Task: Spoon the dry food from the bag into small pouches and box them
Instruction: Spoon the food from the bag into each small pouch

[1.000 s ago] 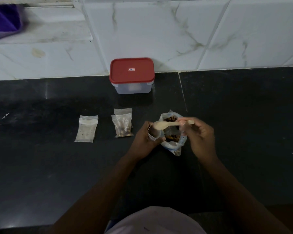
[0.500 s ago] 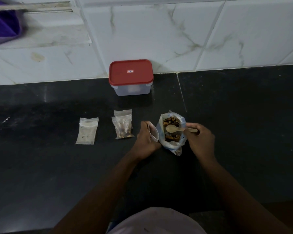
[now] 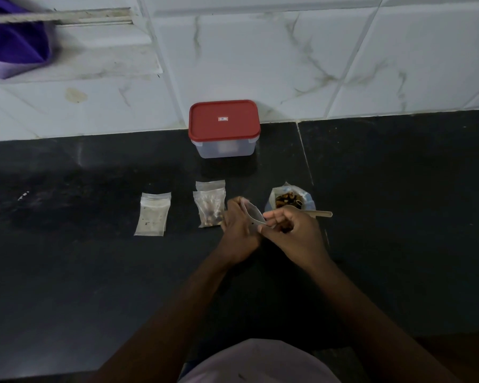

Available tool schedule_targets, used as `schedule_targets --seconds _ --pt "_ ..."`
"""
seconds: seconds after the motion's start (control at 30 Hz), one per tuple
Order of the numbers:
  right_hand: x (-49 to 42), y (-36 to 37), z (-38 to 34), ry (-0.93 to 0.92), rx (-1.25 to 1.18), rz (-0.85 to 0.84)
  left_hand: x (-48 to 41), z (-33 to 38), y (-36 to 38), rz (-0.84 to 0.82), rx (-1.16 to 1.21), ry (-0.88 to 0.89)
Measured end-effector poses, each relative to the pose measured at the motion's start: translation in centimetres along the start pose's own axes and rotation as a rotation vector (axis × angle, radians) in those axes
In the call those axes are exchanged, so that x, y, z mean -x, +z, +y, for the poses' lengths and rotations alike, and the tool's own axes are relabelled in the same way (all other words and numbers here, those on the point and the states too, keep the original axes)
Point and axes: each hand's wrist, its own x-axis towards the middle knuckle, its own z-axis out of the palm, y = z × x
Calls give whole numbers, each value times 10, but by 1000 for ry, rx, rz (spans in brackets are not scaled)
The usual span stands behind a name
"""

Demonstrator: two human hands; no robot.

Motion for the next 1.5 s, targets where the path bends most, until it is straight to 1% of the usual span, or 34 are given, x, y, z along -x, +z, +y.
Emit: schedule_targets --seconds 0.07,0.17,0.3,0.37,0.57,0.7,0.97,1.2,1.37,1.5 --pt "-1 5 -2 -4 6 -6 1 -6 -5 15 0 -1" --pt "-3 12 -4 2 -21 -7 3 -14 -14 16 78 -41" --pt "-6 21 -6 28 -33 6 8 -13 -26 -53 305 -110" --pt "-8 24 -7 41 -18 0 10 -17 -32 -80 407 -114" --pt "-16 33 -8 51 -27 -67 16 -18 -47 -58 497 -138" --pt "-19 42 -11 47 -2 -120 17 -23 -57 -43 503 -125" --pt "-17 54 -19 184 -267 -112 24 -25 -75 -24 570 -184" --pt "-13 69 -27 258 -419 -115 25 -32 -83 54 502 -115" --pt "-11 79 -28 209 -382 -119 26 -37 -87 55 459 -24" --pt "-12 83 -33 189 -367 -140 28 -40 -93 24 492 -40"
